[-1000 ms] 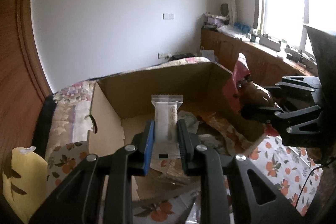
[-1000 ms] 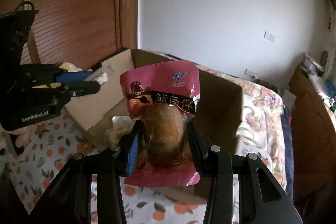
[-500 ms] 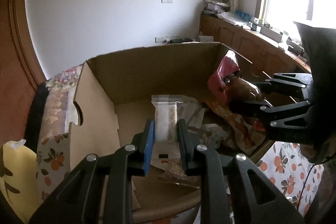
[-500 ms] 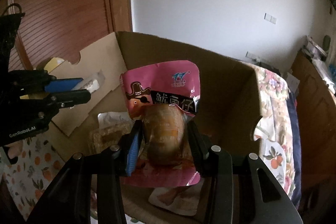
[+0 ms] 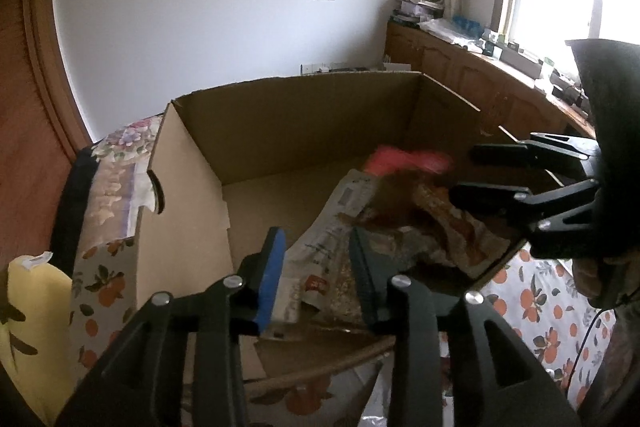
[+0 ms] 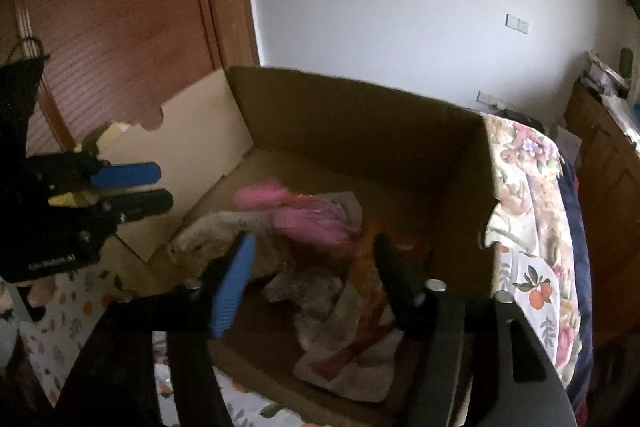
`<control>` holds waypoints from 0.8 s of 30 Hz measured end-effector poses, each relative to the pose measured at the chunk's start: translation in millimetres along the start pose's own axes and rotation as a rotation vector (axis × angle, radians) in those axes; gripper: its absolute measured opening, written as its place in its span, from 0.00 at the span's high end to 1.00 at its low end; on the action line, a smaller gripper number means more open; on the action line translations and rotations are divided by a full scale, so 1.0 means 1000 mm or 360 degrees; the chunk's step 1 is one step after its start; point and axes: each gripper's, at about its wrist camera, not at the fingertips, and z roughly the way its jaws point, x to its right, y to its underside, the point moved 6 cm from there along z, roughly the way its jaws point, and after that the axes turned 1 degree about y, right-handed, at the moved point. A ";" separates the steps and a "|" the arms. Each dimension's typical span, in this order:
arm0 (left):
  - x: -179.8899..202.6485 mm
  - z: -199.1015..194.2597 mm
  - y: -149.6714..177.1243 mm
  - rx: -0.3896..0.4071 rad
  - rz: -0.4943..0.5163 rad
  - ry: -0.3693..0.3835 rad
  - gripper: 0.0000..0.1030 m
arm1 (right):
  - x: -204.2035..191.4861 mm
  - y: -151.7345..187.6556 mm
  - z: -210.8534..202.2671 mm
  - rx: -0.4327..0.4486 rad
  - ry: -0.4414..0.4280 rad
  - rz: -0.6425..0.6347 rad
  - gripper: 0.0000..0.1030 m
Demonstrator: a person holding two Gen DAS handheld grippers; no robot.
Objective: Organize snacks
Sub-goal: 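Open both grippers to drop the white bar and pink packet into the box, then move the left gripper to the silver-red packet while the right moves to the white duck packet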
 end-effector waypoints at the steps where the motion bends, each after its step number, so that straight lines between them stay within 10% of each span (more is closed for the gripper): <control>1: 0.000 -0.003 0.001 0.0004 -0.0002 -0.0005 0.67 | 0.000 0.000 -0.003 0.0006 0.0007 -0.0004 0.37; 24: 0.041 -0.105 0.037 0.0182 0.0030 -0.0051 0.60 | -0.013 0.052 -0.147 0.0179 0.0065 0.0076 0.35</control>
